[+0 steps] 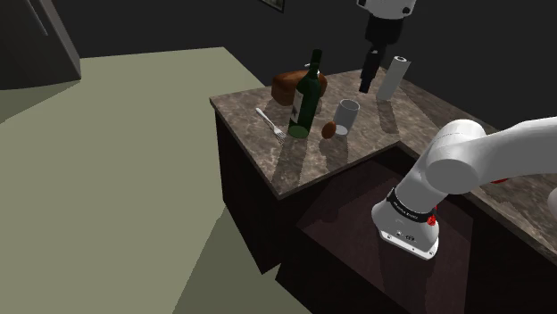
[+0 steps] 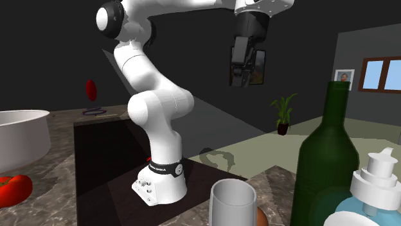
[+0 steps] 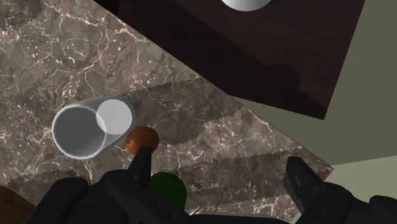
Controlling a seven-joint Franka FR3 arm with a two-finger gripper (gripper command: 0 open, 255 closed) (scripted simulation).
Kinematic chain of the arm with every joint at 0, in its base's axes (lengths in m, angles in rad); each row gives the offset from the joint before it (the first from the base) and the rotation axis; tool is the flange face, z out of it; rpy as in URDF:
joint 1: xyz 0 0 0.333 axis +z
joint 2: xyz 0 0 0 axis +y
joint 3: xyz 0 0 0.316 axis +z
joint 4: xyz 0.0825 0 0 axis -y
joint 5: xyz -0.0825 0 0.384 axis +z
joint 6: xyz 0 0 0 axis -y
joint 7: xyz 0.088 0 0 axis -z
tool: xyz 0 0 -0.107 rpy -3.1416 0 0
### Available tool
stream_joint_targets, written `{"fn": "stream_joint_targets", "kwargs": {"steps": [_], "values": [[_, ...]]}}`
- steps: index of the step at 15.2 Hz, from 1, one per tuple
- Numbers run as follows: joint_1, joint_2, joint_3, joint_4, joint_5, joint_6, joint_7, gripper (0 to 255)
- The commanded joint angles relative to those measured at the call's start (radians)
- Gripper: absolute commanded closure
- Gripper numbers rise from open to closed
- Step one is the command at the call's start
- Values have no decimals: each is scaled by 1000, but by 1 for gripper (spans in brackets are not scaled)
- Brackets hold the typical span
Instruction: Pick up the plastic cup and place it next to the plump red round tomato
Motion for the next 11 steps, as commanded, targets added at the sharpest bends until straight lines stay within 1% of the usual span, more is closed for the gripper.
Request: {"fn": "stream_joint_targets", "kwargs": {"steps": [1, 6, 11], "values": [[0, 0, 0, 0, 0, 0, 0, 0], [-37, 58, -94, -84, -40, 143, -73, 0], [-72, 159, -190, -135, -74, 293, -147, 0]]}}
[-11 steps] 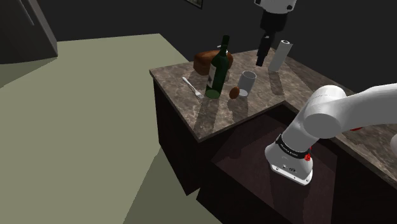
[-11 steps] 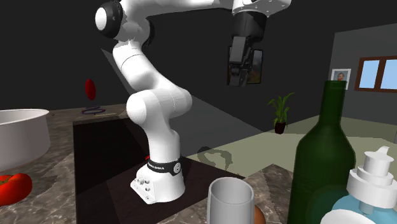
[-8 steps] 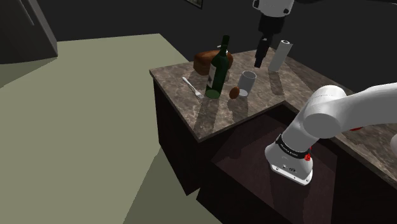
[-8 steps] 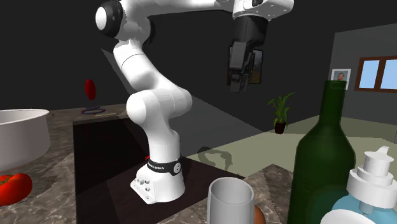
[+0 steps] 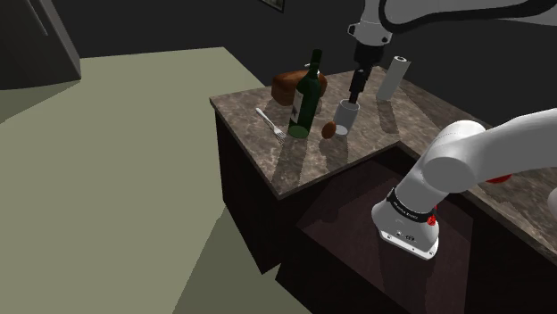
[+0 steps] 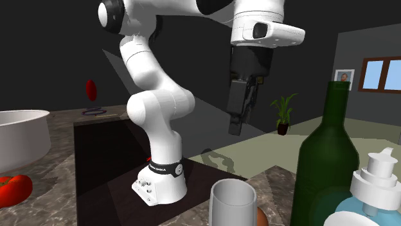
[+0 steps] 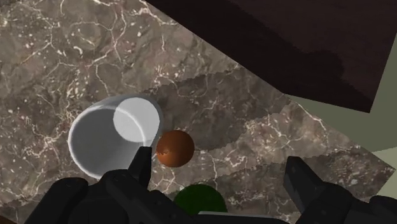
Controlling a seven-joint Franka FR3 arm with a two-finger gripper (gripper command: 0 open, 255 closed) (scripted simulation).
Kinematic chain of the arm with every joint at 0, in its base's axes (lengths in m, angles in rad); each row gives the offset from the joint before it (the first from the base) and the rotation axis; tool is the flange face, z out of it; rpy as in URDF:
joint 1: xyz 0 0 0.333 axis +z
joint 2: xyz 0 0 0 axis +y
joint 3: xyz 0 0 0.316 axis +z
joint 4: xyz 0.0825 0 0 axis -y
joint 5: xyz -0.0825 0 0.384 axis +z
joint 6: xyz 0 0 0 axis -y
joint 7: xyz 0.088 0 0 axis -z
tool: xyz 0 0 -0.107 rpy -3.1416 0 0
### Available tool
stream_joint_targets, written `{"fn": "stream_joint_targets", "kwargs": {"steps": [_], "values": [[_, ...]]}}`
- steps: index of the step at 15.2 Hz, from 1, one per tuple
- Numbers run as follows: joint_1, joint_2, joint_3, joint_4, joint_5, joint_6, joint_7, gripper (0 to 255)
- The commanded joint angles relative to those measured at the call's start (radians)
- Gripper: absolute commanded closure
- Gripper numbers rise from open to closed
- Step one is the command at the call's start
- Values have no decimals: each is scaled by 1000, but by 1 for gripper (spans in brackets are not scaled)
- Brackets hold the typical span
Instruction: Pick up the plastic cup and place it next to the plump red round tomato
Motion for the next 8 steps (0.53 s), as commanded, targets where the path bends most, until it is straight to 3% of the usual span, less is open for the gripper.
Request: {"fn": "stream_joint_targets", "kwargs": {"steps": [1, 6, 8], "values": [[-14, 59, -41, -11, -13, 70, -33, 0], [-39, 210, -136, -19, -22, 224, -115, 0], [-40, 224, -143, -29, -22, 248, -121, 0]]}}
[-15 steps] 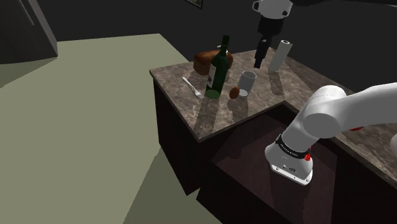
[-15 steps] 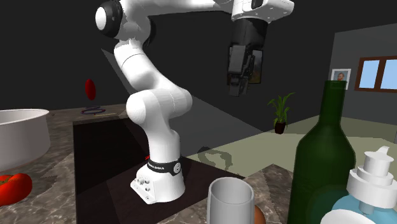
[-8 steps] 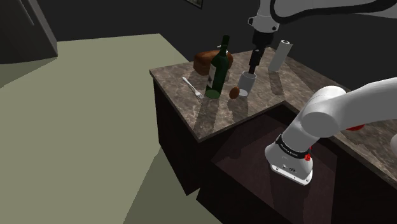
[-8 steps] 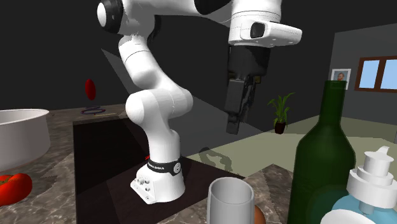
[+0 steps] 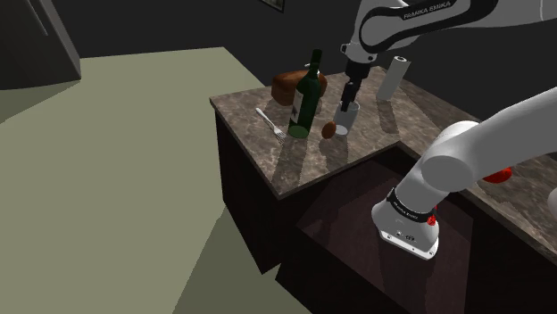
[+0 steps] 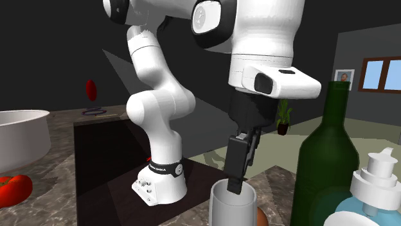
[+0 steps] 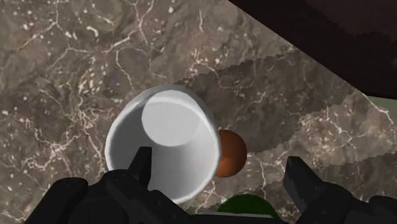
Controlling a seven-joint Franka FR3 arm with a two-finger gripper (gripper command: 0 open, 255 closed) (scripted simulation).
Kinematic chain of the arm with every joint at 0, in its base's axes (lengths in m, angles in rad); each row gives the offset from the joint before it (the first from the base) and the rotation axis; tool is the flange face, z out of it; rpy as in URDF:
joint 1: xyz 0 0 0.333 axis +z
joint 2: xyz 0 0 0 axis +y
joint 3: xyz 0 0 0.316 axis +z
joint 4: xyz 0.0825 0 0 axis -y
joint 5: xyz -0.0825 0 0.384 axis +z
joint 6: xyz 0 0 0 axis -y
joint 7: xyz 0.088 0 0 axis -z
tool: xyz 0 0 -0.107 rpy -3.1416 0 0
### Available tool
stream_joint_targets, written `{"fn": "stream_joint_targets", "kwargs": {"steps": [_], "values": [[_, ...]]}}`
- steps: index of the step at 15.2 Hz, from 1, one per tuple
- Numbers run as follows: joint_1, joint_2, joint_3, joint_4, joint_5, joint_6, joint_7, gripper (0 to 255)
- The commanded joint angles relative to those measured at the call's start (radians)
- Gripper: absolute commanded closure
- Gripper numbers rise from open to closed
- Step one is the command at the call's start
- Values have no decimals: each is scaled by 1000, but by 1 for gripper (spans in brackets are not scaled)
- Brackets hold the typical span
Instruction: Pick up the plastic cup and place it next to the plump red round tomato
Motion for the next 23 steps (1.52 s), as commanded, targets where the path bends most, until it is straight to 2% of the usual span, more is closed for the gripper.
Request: {"fn": "stream_joint_targets", "kwargs": {"steps": [1, 6, 14, 15, 23], "values": [[-3, 7, -8, -19, -2, 27, -6, 0], [-4, 39, -17, -74, -7, 113, -7, 0], [-4, 39, -17, -74, -7, 113, -7, 0], [-4, 39, -17, -74, -7, 113, -7, 255], [-4, 40, -17, -73, -6, 113, -7, 255]]}}
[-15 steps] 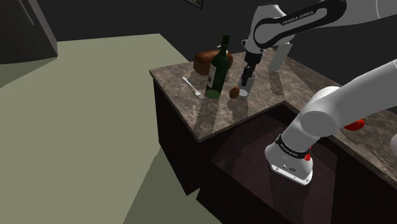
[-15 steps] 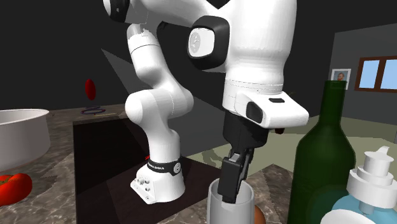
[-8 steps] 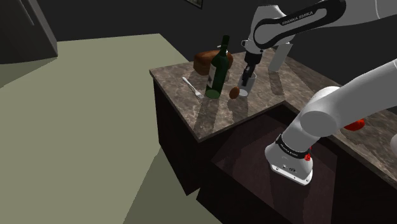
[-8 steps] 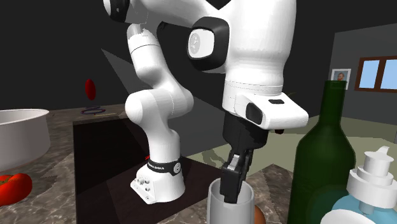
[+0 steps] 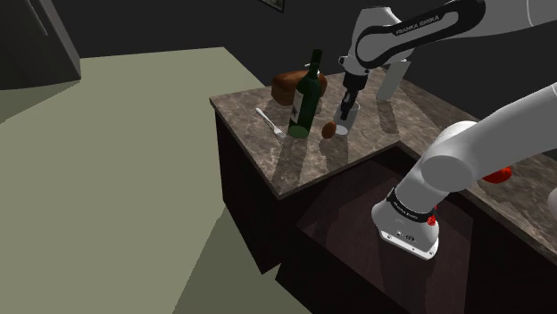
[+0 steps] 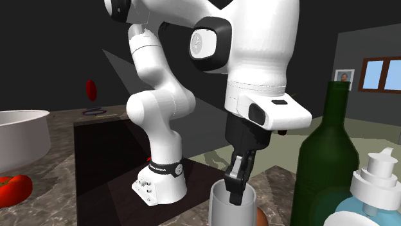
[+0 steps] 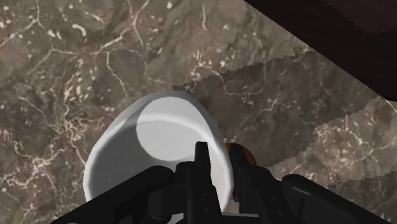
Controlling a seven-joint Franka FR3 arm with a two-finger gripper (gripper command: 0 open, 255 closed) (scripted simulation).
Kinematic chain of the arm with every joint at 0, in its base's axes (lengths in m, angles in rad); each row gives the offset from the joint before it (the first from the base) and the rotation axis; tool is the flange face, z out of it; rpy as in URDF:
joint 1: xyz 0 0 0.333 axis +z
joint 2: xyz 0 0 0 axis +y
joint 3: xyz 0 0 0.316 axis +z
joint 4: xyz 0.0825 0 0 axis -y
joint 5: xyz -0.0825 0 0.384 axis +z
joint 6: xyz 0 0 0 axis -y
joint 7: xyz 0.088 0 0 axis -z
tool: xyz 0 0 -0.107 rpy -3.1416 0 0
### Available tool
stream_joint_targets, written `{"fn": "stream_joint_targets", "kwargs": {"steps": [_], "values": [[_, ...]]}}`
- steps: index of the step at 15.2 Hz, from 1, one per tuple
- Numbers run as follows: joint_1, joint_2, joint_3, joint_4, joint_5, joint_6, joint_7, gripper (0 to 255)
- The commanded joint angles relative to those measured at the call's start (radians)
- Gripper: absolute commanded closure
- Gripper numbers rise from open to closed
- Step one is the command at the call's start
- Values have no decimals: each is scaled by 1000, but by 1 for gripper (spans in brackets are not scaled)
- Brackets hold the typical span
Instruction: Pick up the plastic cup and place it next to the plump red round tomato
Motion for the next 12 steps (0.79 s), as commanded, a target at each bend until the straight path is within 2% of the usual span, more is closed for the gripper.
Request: {"fn": "stream_joint_targets", "kwargs": {"steps": [1, 12], "values": [[0, 0, 0, -1, 0, 0, 0, 255], [0, -76, 20, 96, 5, -172, 4, 255]]}}
